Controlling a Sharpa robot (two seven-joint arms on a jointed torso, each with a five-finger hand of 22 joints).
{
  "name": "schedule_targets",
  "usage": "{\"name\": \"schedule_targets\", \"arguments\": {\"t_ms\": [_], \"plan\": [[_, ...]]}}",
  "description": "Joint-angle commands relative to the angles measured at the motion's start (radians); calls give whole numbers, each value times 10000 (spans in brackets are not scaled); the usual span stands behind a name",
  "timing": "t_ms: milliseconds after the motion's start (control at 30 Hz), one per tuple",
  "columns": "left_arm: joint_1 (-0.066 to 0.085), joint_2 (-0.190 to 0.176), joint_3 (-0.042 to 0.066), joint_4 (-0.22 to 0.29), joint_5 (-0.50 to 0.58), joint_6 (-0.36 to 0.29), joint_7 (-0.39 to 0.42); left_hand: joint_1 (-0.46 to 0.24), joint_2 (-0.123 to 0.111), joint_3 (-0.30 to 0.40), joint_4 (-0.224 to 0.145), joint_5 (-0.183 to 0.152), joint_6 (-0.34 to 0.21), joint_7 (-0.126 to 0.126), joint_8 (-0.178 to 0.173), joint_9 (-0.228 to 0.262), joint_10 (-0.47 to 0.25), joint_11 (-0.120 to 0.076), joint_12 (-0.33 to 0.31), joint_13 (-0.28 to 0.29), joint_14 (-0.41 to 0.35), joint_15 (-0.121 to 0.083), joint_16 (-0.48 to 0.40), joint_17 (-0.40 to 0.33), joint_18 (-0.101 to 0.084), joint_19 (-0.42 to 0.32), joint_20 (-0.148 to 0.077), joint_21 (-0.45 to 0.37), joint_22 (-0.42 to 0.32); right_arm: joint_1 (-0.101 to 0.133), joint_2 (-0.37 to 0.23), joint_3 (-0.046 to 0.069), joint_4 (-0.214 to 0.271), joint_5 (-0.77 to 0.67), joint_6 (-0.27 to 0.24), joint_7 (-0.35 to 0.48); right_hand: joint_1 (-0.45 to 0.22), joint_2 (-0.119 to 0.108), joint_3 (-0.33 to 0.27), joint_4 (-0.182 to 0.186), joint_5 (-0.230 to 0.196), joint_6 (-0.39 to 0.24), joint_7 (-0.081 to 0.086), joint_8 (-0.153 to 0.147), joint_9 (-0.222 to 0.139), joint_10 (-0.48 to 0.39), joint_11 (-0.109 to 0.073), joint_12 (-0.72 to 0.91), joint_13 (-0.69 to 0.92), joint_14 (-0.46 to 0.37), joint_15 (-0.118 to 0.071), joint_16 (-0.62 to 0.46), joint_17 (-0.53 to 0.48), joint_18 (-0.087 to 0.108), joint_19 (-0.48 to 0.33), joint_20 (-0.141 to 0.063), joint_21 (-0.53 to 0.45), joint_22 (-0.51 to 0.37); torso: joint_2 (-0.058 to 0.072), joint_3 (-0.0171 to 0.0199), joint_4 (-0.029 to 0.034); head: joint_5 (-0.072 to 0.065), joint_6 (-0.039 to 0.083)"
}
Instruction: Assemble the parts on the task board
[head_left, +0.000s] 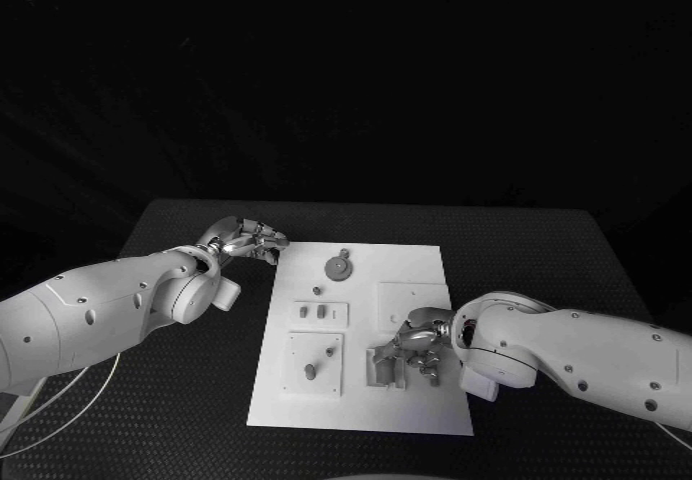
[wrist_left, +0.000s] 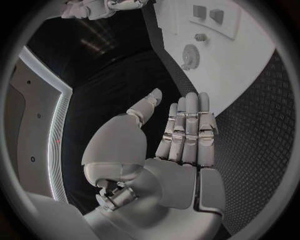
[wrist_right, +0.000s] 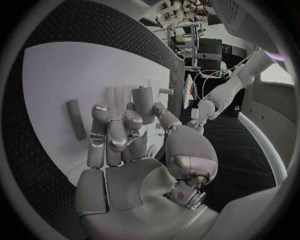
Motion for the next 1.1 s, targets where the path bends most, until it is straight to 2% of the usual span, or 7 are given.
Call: {"name": "schedule_targets", "arguments": {"t_ms": [33, 567, 700, 867, 1100], "plan": [[5, -15, 6, 42, 52, 152, 43, -103, 22, -51, 21, -12, -67, -4, 6, -19, -82, -4, -33, -4, -3, 78, -55, 14, -31, -55, 36, 28, -9, -15, 11, -11, 24, 10, 342, -52, -83, 67, 19, 56, 30, 274, 141, 26, 56, -103, -79, 21, -16, 54, -92, -61, 9, 311, 72, -12, -11, 142, 1, 10, -5, 5, -4], [5, -23, 6, 59, 52, 166, 35, -118, 23, -53, 23, -12, -69, -4, 6, -21, -92, -1, -36, -6, -2, 78, -59, 20, -29, -55, 35, 28, -12, -21, 113, -22, -25, -149, 90, -59, -220, 9, 35, 88, 30, 285, 140, 1, 57, -108, -81, 27, -31, 58, -94, -61, 18, 311, 81, -15, -16, 141, 3, 9, 7, 1, 16], [5, -38, 6, 51, 52, 161, 28, -122, 25, -53, 24, -12, -70, -3, 5, -22, -94, -1, -36, -6, -1, 78, -60, 21, -28, -55, 35, 28, -12, -21, 110, -22, -52, -149, 409, -90, -291, -49, 42, 107, 30, 290, 138, -12, 58, -110, -83, 31, -39, 55, -97, -64, 9, 311, 88, -19, -19, 139, -3, 5, 15, -6, 8], [5, -27, 6, 37, 52, 177, 23, -127, 27, -53, 24, -12, -70, -3, 6, -22, -96, 0, -37, -7, -1, 78, -61, 23, -28, -55, 35, 28, -13, -44, 147, -22, -105, -151, 417, -104, -422, -343, 69, 137, 30, 261, 149, -62, 54, -152, -73, 20, -60, -9, -91, -96, -83, 311, 76, -23, -42, 132, 4, 9, 4, -2, -1], [5, -21, 6, 20, 52, 174, 17, -133, 26, -54, 25, -13, -68, -4, 8, -22, -100, 1, -37, -8, -1, 79, -63, 26, -28, -56, 36, 28, -14, -56, 161, -22, -139, -151, 422, -103, -617, -622, 120, 272, 30, 245, 158, -107, 57, -185, -64, 22, -81, -58, -84, -123, -152, 311, 76, -24, -72, 121, 3, 11, 0, -4, -4]]}}
